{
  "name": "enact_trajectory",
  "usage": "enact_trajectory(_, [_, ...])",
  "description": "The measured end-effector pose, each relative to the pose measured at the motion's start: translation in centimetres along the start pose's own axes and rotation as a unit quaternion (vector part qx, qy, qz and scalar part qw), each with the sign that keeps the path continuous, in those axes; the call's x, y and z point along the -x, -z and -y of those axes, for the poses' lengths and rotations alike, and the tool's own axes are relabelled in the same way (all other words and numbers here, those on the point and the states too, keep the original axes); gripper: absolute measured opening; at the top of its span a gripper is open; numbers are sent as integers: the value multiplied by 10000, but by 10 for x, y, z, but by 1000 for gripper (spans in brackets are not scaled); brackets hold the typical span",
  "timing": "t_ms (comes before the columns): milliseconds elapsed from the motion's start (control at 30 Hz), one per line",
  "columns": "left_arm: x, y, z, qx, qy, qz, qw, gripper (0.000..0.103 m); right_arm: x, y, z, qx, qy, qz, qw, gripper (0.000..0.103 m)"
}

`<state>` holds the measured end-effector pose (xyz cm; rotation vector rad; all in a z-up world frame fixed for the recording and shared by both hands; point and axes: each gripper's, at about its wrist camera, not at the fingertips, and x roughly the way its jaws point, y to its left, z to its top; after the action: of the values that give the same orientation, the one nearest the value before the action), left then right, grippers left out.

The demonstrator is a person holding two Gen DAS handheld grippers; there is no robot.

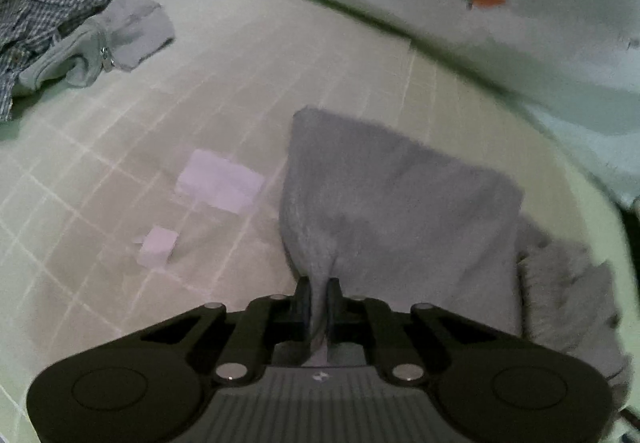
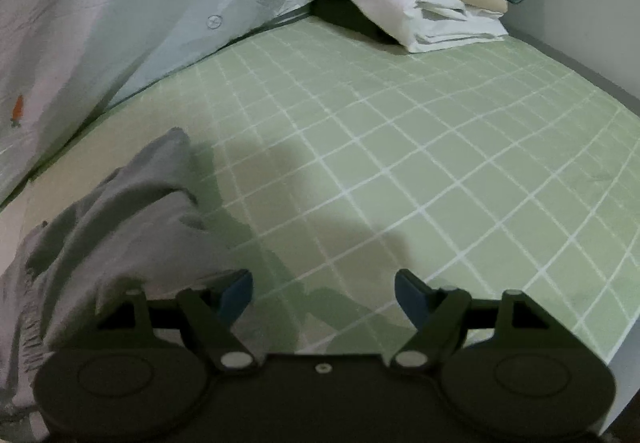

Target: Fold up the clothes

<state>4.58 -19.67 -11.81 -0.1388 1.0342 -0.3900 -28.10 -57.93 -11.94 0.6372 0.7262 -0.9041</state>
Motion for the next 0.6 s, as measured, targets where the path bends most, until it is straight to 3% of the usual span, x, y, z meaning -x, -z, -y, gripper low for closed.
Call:
enact_trajectory(67, [16,-3,15,-16,204,189,9996,7,0,-4,8,25,-27,14,10000,79])
enact_trajectory(167, [40,-4,63,-496,584,496,9958,7,-1,-10,19,63,-54,11,10000,79])
enact_trajectory(333, [58,11,169,-1574,1411,701,9749,7,-2,-24,44,143,-33,58,9999,79])
enact_trajectory(433, [45,39,234,-2245,1847,490,9555,10,-2,-32,61,162,0,107,9998,79])
enact_trajectory(500, [21,63,270,-2656,1929,178,9444,19,-2,-37,72,164,22,133,9998,79])
enact_trajectory(600, [-15,86,293,-2666,1634,-493,9486,23,1,-43,86,162,-10,183,9997,79])
